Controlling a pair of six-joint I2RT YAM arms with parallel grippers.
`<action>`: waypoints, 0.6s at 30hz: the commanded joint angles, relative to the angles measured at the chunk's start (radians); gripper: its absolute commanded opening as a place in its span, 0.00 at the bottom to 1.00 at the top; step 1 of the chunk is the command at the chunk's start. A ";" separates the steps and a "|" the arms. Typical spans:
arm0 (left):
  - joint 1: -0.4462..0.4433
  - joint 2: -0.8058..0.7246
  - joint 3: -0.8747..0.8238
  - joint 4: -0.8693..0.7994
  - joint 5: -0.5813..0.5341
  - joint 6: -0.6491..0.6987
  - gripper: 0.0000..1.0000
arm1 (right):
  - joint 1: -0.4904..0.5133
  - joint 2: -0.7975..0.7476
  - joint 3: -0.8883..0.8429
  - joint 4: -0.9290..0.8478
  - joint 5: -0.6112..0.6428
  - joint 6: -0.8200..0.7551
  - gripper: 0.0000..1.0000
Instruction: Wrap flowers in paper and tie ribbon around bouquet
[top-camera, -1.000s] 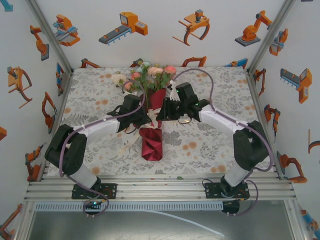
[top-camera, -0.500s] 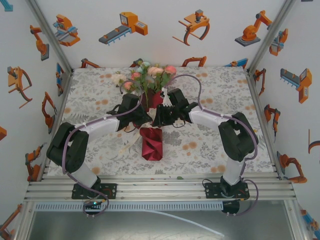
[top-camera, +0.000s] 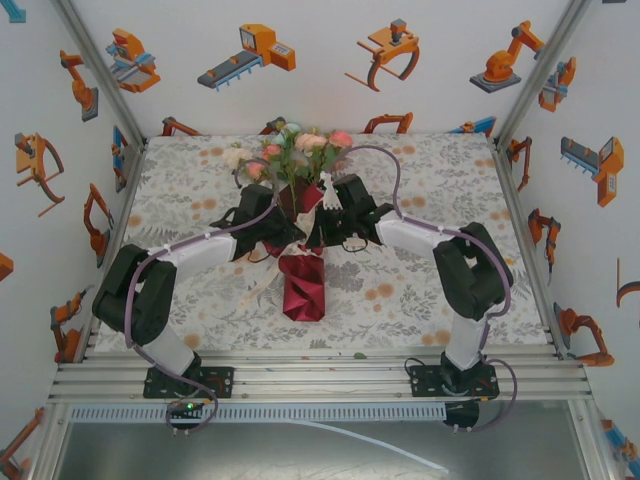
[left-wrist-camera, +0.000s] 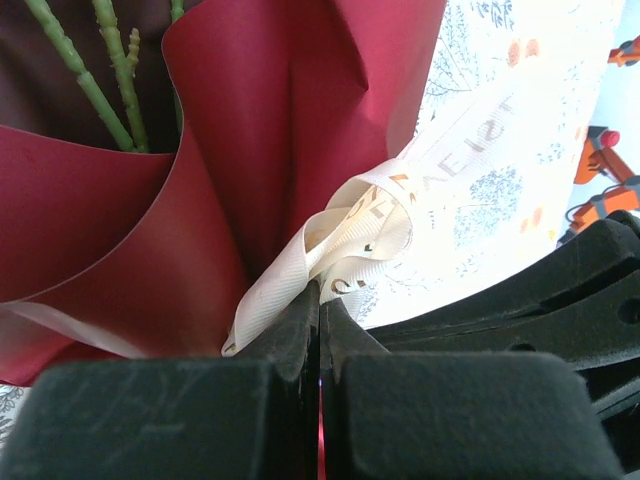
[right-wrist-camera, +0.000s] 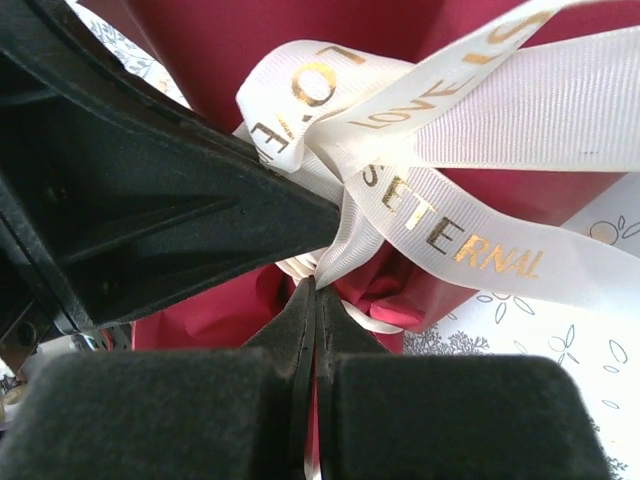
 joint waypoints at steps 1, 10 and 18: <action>0.014 -0.015 -0.022 0.030 0.023 -0.055 0.02 | -0.003 -0.055 -0.024 0.046 -0.024 -0.031 0.00; 0.037 0.005 -0.075 0.096 0.060 -0.122 0.01 | -0.003 -0.108 -0.057 0.092 -0.075 -0.038 0.00; 0.035 0.009 -0.095 0.236 0.134 -0.177 0.00 | -0.003 -0.078 -0.046 0.117 -0.126 -0.020 0.00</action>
